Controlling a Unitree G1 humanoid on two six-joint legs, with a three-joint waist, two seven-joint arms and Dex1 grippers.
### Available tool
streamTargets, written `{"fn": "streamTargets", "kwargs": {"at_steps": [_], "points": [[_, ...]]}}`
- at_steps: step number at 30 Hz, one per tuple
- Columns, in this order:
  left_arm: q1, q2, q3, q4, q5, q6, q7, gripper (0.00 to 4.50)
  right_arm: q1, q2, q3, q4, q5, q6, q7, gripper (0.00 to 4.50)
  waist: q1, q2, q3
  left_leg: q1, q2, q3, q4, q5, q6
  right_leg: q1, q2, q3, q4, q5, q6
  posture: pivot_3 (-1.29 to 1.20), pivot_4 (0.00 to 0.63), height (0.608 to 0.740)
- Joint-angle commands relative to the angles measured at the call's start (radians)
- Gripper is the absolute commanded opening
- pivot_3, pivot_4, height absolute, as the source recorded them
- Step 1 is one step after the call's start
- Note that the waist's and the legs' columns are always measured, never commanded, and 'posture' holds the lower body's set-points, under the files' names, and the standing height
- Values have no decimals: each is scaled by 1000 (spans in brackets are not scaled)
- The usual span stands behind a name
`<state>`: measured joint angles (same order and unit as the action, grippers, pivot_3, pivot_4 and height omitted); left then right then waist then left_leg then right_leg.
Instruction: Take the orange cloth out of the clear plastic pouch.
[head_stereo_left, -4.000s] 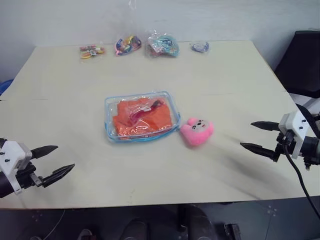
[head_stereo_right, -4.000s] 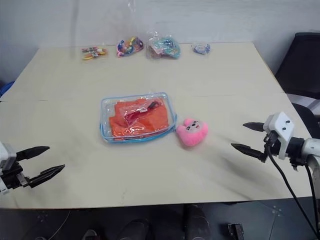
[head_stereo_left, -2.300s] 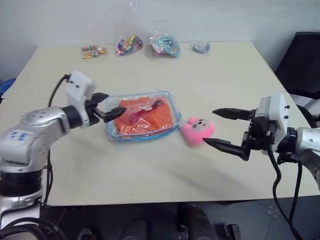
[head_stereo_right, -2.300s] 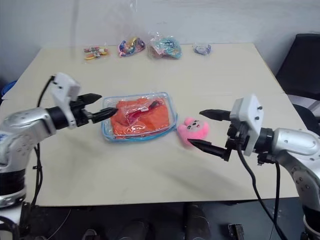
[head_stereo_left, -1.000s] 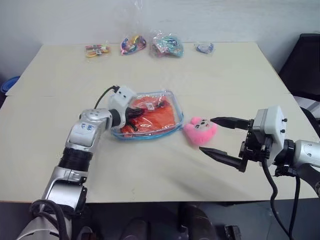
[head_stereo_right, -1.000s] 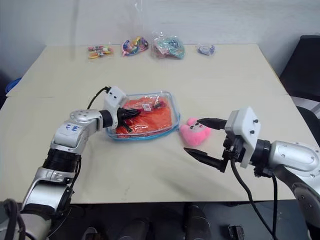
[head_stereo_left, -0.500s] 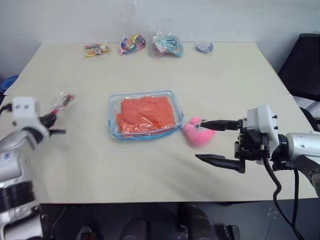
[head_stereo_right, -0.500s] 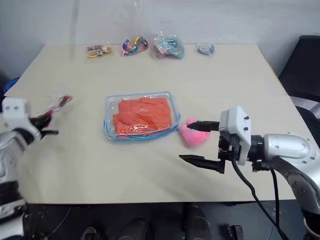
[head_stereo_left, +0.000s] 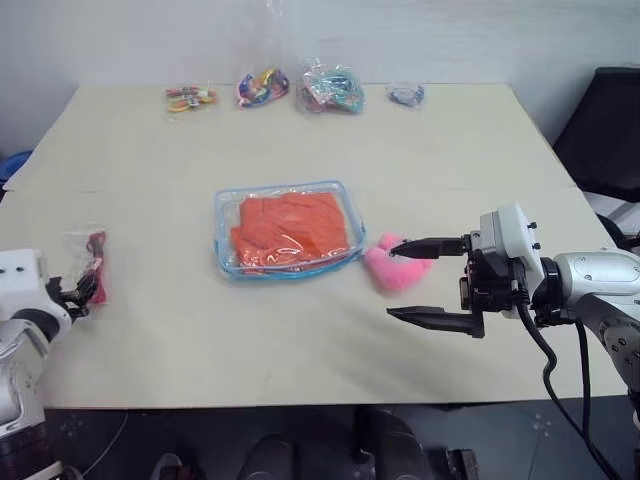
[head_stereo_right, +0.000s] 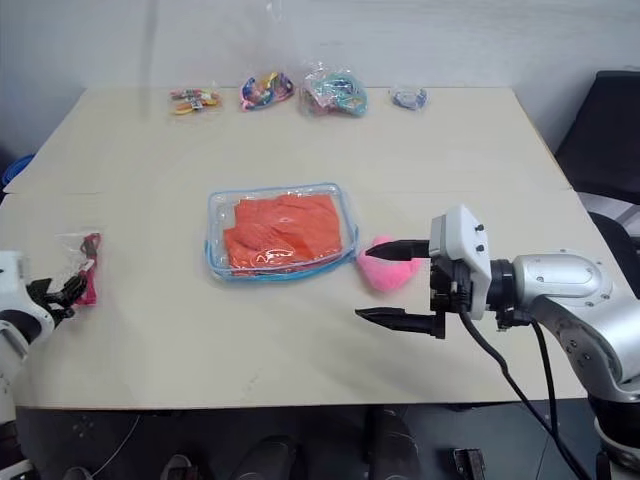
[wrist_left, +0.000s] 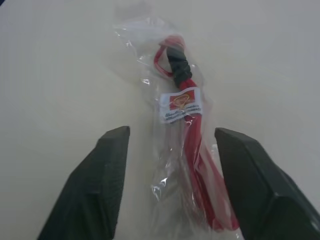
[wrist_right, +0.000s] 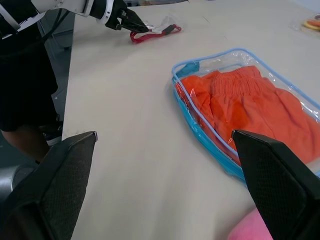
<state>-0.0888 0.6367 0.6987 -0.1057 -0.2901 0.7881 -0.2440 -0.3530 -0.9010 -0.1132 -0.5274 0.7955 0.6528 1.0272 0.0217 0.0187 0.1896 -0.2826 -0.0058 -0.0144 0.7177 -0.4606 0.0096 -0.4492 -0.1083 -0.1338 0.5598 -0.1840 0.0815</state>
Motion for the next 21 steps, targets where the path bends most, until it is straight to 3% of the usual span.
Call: {"fn": "streamTargets", "kwargs": {"at_steps": [1, 6, 11, 17, 21], "points": [[31, 57, 95, -52, -23, -29, -33, 4093, -10, 3, -12, -2, -2, -24, 14, 4500, -2, 0, 0, 0, 0, 0, 0, 0, 0, 0, 0, 0, 0, 0, 0, 0, 150, 740], [12, 134, 220, -75, -195, 18, -189, 4093, 8, 10, -9, -1, -21, -35, 15, 4500, 4, -1, 0, 0, 0, 0, 0, 0, 0, -1, 0, 0, 0, 0, 0, 0, 150, 740], [-34, 244, 249, -61, -338, 47, -340, 4093, 20, 11, -3, -1, -43, -48, 16, 4500, 1, -1, 0, -1, 0, 0, 0, 0, 0, -1, 0, -1, 0, 0, -1, 0, 150, 740], [-2, 350, -40, -245, -359, -22, -552, 4093, 39, 10, -10, -6, -65, -56, 6, 4500, 0, 0, 1, 0, 0, 1, -1, 0, 0, -1, 0, -1, 0, 0, -1, 0, 150, 740], [16, 440, -306, -293, -146, -289, -659, 4093, 58, 7, -21, -21, -65, -53, -5, 4500, -5, 1, 1, -1, 0, 4, -2, -1, -2, -4, 4, -1, 0, -1, -1, 0, 150, 740]]}}
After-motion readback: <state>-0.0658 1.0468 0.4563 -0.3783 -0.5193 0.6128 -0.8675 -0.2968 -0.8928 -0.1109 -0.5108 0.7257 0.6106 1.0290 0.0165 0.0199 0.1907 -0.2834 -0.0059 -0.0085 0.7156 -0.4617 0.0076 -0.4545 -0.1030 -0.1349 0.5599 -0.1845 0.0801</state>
